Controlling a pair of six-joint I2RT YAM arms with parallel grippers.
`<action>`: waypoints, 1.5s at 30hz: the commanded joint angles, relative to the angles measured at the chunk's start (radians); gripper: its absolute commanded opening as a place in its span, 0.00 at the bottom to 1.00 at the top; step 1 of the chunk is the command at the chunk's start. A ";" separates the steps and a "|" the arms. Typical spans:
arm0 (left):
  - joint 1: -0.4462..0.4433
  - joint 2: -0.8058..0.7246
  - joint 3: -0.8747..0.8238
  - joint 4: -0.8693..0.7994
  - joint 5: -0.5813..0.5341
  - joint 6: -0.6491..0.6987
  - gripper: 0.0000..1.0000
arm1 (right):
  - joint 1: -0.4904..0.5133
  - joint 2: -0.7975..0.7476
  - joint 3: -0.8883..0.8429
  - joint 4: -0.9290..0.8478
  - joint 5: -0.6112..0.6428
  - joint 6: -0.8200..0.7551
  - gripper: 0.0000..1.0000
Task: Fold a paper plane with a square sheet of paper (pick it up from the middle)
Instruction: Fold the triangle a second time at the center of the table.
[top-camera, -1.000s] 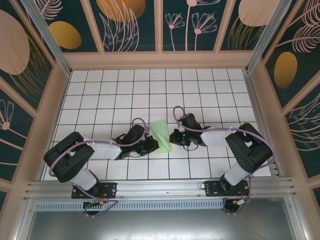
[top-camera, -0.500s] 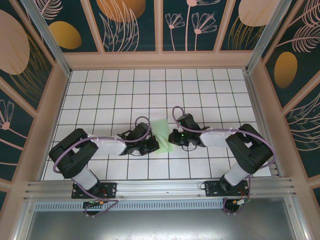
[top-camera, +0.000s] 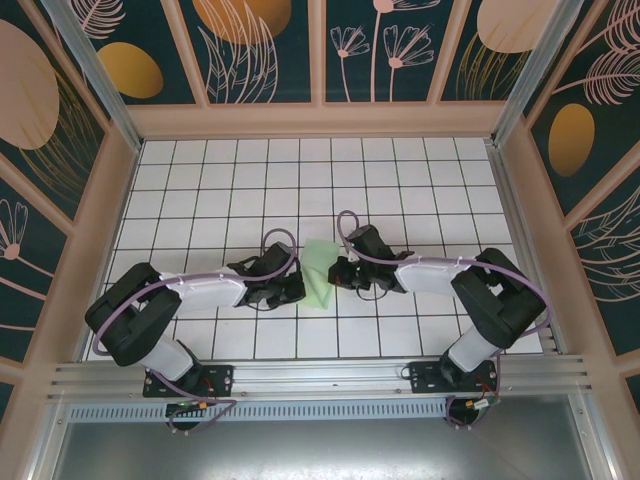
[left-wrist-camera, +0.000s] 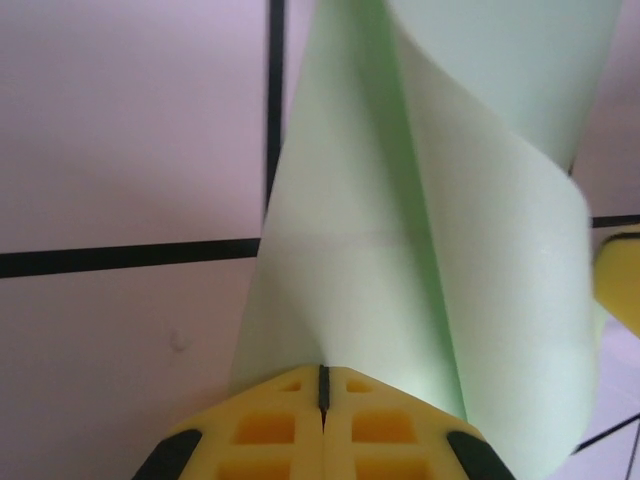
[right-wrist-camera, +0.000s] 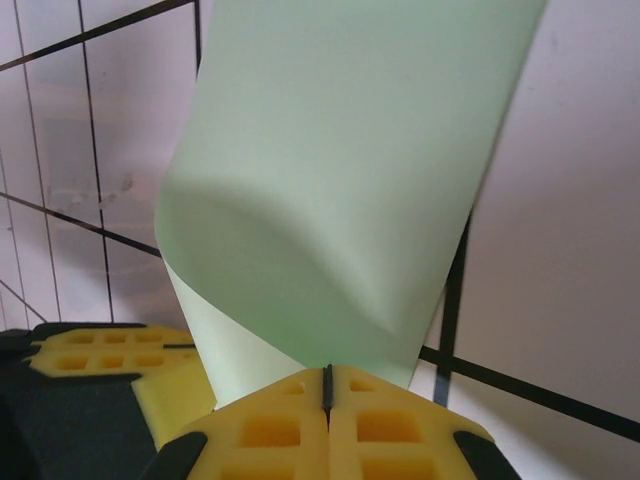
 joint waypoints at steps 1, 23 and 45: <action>0.021 0.002 -0.006 -0.132 -0.060 0.044 0.00 | 0.008 0.007 0.036 -0.001 -0.014 -0.036 0.00; 0.020 -0.106 -0.001 0.187 0.137 -0.005 0.14 | -0.010 0.100 0.110 -0.058 0.015 -0.172 0.00; 0.019 0.057 0.028 0.291 0.217 -0.024 0.11 | -0.021 0.083 0.090 -0.060 0.056 -0.181 0.00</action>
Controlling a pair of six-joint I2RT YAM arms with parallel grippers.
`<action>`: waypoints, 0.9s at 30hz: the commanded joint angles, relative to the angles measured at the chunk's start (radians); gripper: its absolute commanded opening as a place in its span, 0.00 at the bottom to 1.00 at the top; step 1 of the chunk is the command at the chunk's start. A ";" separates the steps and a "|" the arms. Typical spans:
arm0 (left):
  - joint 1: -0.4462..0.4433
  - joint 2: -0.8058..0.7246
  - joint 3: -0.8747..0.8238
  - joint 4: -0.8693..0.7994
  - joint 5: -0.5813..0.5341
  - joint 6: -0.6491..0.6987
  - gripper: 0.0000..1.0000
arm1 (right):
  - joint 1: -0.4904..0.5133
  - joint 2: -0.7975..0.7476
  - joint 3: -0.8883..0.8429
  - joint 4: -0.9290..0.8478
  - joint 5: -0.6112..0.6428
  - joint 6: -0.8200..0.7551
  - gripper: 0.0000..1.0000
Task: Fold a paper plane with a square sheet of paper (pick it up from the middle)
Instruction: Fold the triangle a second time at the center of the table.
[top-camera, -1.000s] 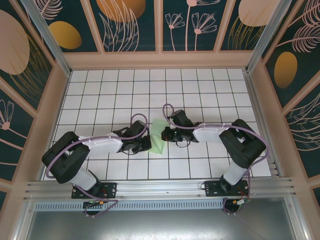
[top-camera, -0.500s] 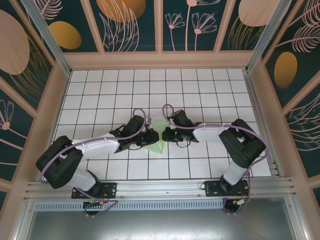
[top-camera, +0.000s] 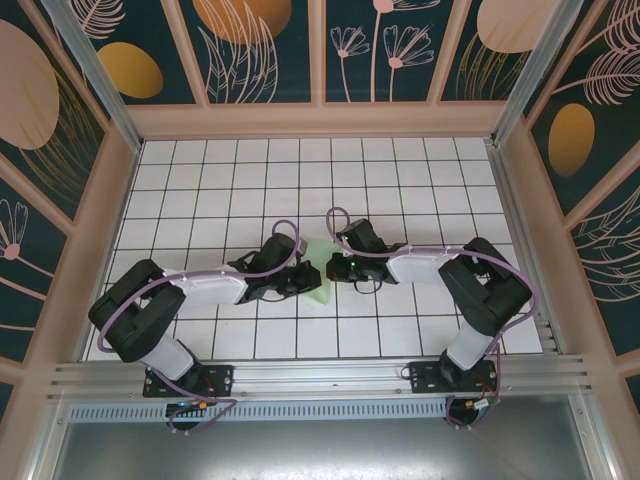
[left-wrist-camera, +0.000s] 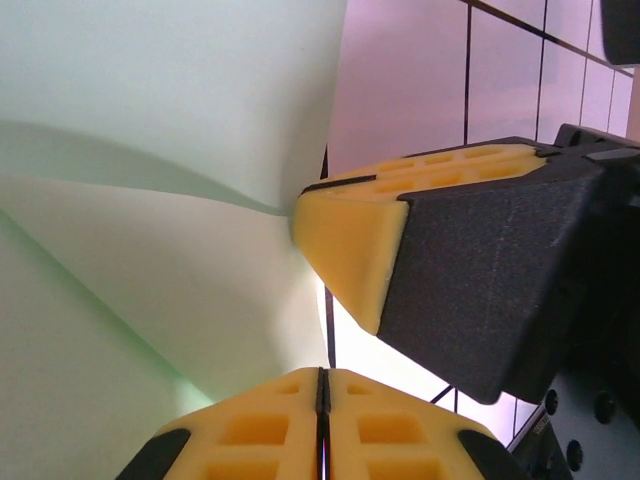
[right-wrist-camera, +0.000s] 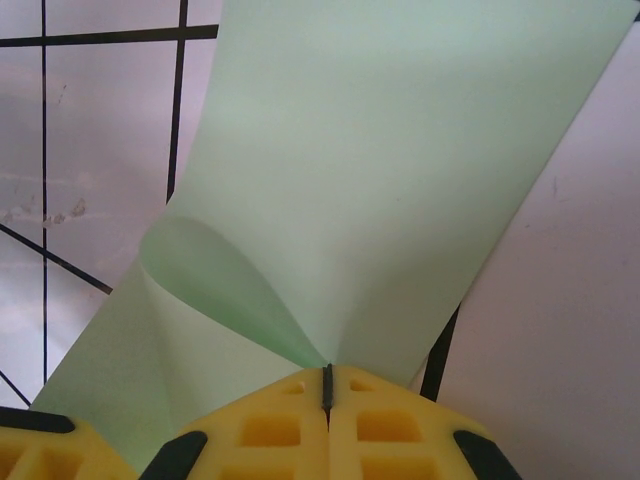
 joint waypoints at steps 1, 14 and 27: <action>0.004 0.026 0.022 0.030 0.016 -0.004 0.11 | -0.006 -0.012 0.003 -0.020 0.002 -0.021 0.00; 0.003 0.078 0.005 0.074 0.033 -0.013 0.11 | -0.008 0.007 0.009 -0.036 -0.001 -0.030 0.00; 0.004 0.100 -0.010 0.093 0.040 -0.022 0.11 | -0.012 0.029 0.023 -0.035 -0.010 -0.038 0.00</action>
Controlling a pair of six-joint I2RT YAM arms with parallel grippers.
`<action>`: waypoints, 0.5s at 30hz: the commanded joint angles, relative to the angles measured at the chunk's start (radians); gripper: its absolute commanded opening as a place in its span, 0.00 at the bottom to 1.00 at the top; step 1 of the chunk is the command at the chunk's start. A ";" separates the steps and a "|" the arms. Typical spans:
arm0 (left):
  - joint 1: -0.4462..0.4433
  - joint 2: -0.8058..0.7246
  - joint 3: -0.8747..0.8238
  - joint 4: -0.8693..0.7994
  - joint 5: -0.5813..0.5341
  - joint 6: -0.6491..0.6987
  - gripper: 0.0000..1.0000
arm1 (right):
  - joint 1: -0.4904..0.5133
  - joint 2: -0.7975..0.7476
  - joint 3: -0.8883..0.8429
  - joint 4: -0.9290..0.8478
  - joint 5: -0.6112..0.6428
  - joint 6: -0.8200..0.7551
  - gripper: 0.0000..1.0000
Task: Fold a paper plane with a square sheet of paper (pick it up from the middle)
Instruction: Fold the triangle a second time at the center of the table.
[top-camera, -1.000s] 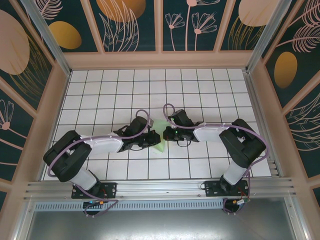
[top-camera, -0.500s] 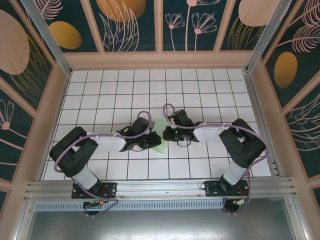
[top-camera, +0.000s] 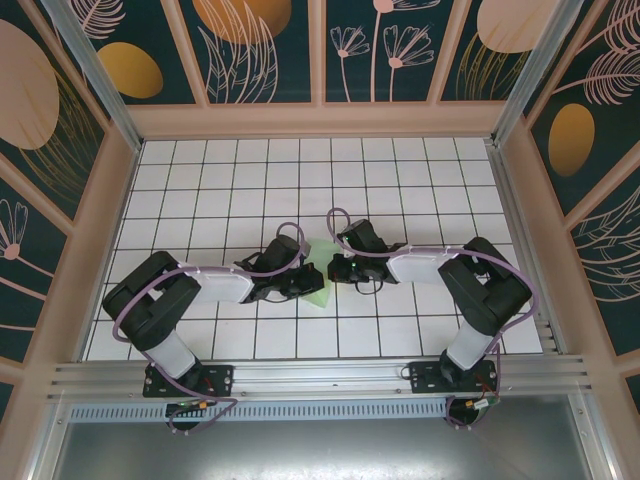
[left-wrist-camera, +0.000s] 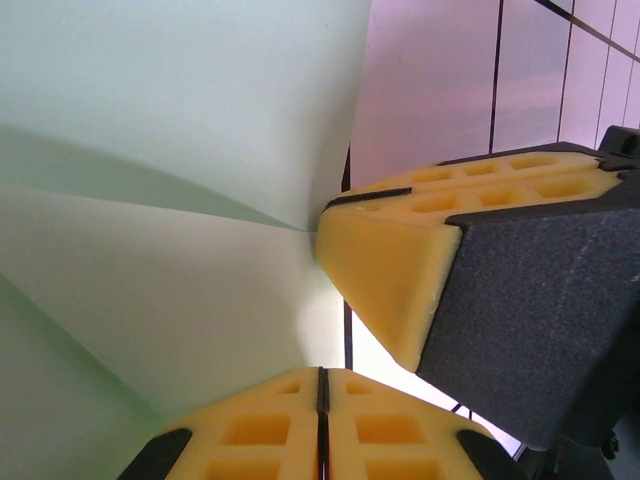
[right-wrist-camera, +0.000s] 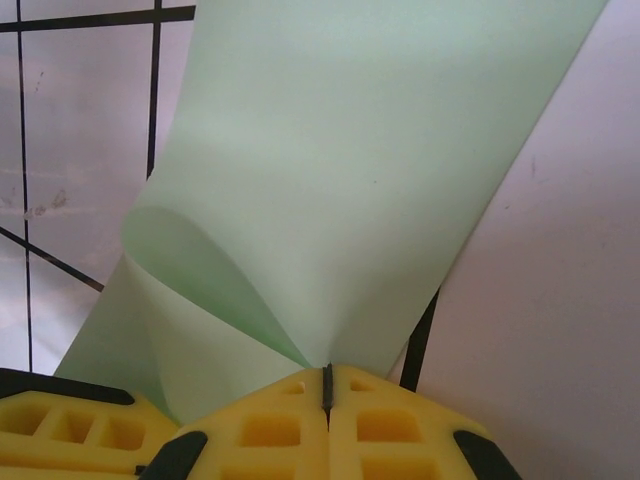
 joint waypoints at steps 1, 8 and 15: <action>0.003 0.018 -0.012 0.020 0.010 -0.008 0.10 | -0.005 0.026 0.023 -0.011 -0.008 -0.027 0.00; 0.003 0.024 -0.019 0.021 0.007 -0.010 0.11 | -0.005 0.036 0.029 -0.010 -0.013 -0.030 0.00; 0.004 0.029 -0.021 0.011 -0.002 -0.010 0.10 | -0.007 0.043 0.030 -0.014 -0.015 -0.026 0.00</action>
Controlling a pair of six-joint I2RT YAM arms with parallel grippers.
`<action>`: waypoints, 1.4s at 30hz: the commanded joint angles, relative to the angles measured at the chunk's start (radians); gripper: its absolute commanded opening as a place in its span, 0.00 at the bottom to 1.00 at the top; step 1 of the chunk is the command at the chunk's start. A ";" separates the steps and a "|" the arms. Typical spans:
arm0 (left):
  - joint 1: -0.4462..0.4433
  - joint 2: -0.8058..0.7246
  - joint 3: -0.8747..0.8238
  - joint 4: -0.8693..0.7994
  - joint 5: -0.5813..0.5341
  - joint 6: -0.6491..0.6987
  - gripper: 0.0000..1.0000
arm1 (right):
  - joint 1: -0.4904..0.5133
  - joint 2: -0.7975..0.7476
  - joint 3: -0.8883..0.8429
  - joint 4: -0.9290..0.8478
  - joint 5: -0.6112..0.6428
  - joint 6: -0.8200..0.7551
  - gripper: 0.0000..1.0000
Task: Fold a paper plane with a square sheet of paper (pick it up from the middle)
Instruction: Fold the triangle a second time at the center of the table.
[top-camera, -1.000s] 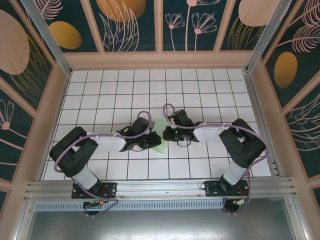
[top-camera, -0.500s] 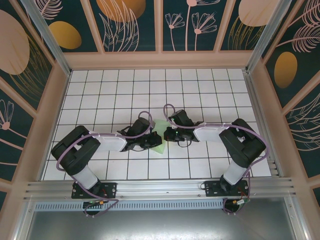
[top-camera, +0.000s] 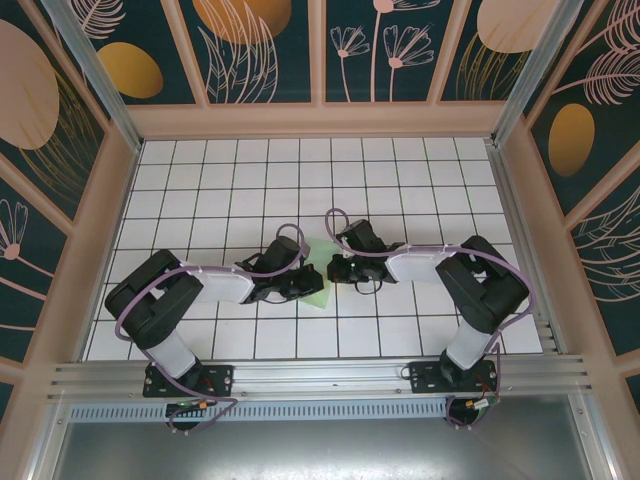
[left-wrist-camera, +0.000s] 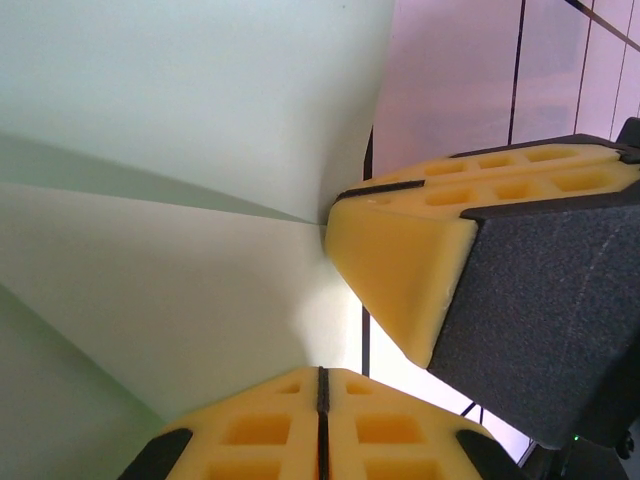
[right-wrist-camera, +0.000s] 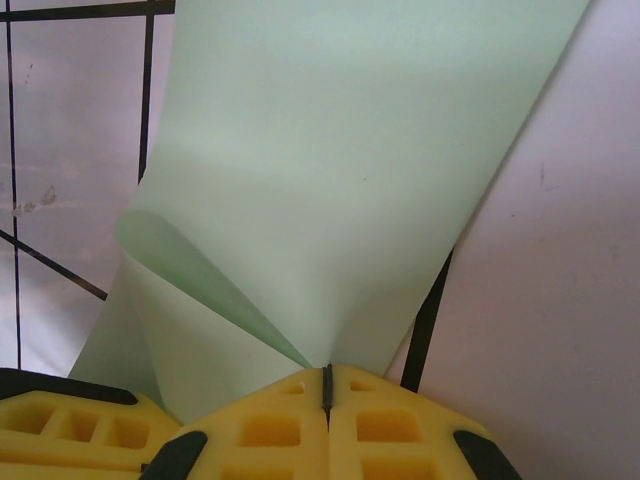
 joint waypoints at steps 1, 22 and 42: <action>0.004 0.020 -0.013 0.007 -0.002 -0.007 0.10 | -0.007 0.029 0.024 -0.014 -0.015 -0.011 0.00; 0.003 0.039 -0.018 -0.022 -0.018 -0.007 0.10 | -0.010 0.029 0.022 -0.030 -0.011 -0.009 0.00; 0.002 0.040 -0.027 -0.050 -0.039 -0.014 0.09 | -0.052 -0.096 -0.007 -0.008 -0.038 0.039 0.13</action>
